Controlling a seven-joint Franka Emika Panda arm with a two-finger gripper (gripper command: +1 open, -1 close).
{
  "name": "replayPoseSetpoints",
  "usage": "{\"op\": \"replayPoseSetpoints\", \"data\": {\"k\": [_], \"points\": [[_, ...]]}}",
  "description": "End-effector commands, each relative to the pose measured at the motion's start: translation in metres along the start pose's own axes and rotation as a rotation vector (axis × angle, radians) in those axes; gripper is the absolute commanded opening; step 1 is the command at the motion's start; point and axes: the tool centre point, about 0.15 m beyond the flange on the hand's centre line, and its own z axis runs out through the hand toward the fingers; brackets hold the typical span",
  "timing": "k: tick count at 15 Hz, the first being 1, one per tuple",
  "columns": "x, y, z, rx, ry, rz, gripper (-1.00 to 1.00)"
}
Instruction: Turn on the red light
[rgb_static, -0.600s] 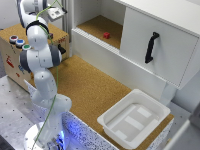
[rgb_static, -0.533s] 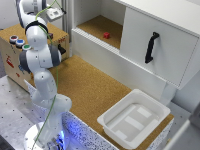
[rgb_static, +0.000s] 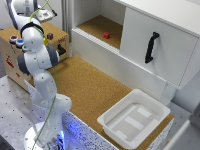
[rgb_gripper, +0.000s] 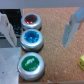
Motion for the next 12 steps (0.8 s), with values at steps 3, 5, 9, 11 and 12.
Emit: {"op": "replayPoseSetpoints", "data": {"k": [3, 5, 9, 11, 12], "points": [[0.087, -0.024, -0.028, -0.015, -0.021, -0.082, 1.00], [0.114, -0.029, -0.032, -0.007, -0.030, -0.141, 1.00], [0.154, -0.036, -0.034, 0.023, -0.051, -0.218, 1.00], [0.165, -0.039, -0.029, 0.030, -0.113, -0.264, -1.00], [0.168, -0.040, -0.029, 0.023, -0.133, -0.274, -1.00]]}}
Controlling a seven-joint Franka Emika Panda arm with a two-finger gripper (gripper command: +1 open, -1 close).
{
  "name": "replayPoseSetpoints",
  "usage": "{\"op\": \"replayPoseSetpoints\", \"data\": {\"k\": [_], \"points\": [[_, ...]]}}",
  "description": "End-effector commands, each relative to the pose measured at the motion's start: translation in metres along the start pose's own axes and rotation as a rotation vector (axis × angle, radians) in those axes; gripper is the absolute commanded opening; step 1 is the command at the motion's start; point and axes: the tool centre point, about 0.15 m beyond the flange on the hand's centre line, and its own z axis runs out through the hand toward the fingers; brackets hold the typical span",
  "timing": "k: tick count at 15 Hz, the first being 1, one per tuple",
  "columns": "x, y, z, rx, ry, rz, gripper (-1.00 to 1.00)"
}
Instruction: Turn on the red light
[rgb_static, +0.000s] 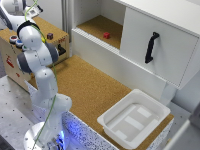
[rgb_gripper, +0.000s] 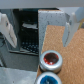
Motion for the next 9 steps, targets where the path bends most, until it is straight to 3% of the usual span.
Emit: {"op": "replayPoseSetpoints", "data": {"k": [1, 4, 9], "points": [[0.067, 0.013, -0.002, 0.043, -0.315, -0.085, -1.00], [0.065, 0.019, 0.000, 0.020, -0.386, -0.074, -1.00], [0.061, 0.019, 0.012, 0.042, -0.379, -0.037, -1.00]]}}
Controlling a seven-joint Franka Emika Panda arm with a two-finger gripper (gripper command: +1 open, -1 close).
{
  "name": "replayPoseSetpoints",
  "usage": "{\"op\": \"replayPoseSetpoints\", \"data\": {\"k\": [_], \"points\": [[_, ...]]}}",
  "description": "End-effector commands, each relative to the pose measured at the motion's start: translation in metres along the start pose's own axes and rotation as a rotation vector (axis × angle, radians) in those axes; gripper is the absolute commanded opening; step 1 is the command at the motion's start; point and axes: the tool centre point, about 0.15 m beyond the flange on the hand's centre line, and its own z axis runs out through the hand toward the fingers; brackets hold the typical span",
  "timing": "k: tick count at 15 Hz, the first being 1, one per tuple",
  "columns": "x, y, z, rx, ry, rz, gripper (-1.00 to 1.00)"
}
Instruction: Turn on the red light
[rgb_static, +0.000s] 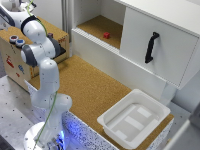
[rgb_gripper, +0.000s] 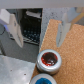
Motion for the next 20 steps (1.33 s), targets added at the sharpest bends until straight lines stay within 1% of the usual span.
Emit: {"op": "replayPoseSetpoints", "data": {"k": [1, 6, 12, 17, 20], "points": [[0.046, 0.022, -0.008, 0.103, -0.254, 0.029, -1.00], [0.051, 0.021, 0.022, 0.138, -0.219, 0.041, -1.00], [0.051, 0.028, 0.060, 0.188, -0.195, 0.031, -1.00], [0.048, 0.037, 0.085, 0.208, -0.201, 0.042, -1.00], [0.045, 0.042, 0.105, 0.212, -0.178, 0.050, -1.00]]}}
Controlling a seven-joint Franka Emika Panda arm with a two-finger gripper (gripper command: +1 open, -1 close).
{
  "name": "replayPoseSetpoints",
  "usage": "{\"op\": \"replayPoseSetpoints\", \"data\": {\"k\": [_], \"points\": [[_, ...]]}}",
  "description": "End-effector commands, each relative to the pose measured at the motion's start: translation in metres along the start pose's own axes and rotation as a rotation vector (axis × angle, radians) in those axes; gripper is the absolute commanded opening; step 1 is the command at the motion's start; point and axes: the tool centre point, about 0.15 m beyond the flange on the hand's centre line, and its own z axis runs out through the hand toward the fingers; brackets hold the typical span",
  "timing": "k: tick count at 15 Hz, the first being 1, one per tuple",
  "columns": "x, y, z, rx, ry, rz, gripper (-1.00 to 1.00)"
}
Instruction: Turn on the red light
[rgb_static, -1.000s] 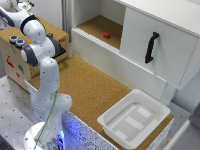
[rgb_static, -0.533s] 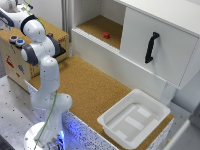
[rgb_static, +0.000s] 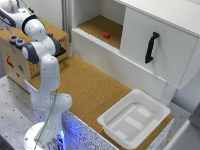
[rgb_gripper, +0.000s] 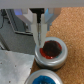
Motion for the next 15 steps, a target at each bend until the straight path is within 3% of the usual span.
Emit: {"op": "replayPoseSetpoints", "data": {"k": [1, 4, 10, 11, 15], "points": [[0.029, 0.036, 0.029, 0.109, -0.127, 0.013, -1.00], [0.025, 0.035, 0.012, 0.075, -0.126, 0.021, -1.00], [0.008, 0.019, -0.075, -0.058, -0.138, 0.060, -1.00], [0.001, 0.022, -0.081, -0.068, -0.137, 0.076, 1.00], [-0.020, 0.029, -0.084, -0.084, -0.147, 0.109, 1.00]]}}
